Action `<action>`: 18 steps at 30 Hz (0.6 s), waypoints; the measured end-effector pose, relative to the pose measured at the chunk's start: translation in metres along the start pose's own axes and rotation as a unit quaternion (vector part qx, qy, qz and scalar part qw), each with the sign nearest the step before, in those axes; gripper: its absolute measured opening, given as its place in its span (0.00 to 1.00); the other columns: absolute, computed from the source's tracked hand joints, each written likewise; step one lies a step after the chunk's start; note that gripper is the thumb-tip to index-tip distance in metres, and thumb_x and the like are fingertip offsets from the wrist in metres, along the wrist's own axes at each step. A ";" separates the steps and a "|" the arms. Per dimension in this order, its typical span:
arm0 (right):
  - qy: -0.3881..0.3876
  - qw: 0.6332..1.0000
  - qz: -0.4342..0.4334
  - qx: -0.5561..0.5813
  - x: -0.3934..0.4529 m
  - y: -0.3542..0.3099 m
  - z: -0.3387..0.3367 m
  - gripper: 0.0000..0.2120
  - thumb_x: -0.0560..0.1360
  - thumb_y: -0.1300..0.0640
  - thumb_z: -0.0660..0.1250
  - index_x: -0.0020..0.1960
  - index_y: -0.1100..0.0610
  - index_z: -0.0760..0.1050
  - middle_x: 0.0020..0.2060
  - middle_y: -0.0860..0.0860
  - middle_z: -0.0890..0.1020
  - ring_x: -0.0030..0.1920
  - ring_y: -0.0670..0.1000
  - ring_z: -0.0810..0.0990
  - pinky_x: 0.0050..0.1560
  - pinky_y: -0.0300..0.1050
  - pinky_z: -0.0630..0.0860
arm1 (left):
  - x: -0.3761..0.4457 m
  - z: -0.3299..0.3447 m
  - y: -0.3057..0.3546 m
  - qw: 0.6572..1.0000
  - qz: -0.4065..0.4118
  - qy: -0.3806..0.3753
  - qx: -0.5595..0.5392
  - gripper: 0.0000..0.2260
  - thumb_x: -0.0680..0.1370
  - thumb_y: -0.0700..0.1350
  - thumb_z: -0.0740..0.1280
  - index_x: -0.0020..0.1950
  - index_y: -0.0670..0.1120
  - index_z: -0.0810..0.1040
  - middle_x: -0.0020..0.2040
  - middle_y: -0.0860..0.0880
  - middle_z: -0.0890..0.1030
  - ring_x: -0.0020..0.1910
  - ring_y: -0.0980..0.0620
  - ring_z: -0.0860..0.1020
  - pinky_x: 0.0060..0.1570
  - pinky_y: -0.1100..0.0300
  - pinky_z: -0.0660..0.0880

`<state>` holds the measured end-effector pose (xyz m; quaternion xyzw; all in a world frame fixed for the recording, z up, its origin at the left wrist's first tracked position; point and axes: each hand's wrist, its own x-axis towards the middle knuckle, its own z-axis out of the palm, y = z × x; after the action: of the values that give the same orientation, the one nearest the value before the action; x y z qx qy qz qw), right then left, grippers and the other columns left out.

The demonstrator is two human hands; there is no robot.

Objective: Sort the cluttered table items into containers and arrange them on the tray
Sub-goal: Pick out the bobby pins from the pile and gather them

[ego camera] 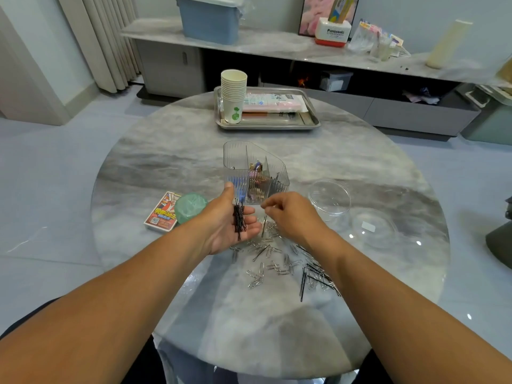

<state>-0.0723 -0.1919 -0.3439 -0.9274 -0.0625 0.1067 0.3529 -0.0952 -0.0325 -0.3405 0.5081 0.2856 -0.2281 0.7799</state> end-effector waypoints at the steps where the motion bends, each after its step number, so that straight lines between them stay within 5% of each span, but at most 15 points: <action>1: -0.019 0.999 -0.005 -0.040 0.002 0.003 0.002 0.05 0.80 0.54 0.68 0.53 0.49 0.84 0.36 0.42 0.79 0.37 0.45 0.77 0.43 0.42 0.72 | 0.000 -0.001 0.000 1.000 0.001 0.002 0.000 0.35 0.82 0.68 0.50 0.55 0.36 0.76 0.42 0.40 0.78 0.40 0.43 0.81 0.33 0.54 0.82; 8: -0.028 0.992 0.042 -0.116 0.005 0.011 0.011 0.07 0.73 0.49 0.77 0.44 0.51 0.80 0.38 0.45 0.82 0.43 0.48 0.81 0.44 0.46 0.78 | -0.003 -0.004 0.002 1.000 0.003 0.006 0.015 0.35 0.82 0.67 0.51 0.56 0.36 0.77 0.41 0.40 0.78 0.39 0.43 0.82 0.34 0.53 0.83; 12: -0.072 0.987 0.063 -0.129 0.008 0.009 -0.001 0.09 0.69 0.55 0.80 0.44 0.52 0.81 0.39 0.47 0.84 0.45 0.51 0.83 0.50 0.51 0.82 | -0.004 -0.003 0.001 0.999 0.003 0.009 0.032 0.34 0.82 0.67 0.52 0.56 0.36 0.77 0.41 0.40 0.78 0.38 0.44 0.82 0.31 0.55 0.82; 18: -0.103 0.980 0.002 -0.168 0.006 0.003 -0.005 0.07 0.71 0.55 0.79 0.46 0.49 0.82 0.42 0.46 0.83 0.46 0.51 0.83 0.50 0.49 0.81 | -0.004 -0.003 0.001 0.999 0.007 0.013 0.041 0.35 0.82 0.67 0.52 0.58 0.36 0.77 0.41 0.41 0.78 0.40 0.44 0.82 0.32 0.54 0.82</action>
<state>-0.0654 -0.1964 -0.3434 -0.9578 -0.1133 0.1901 0.1833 -0.0978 -0.0296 -0.3383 0.5445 0.2825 -0.2273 0.7564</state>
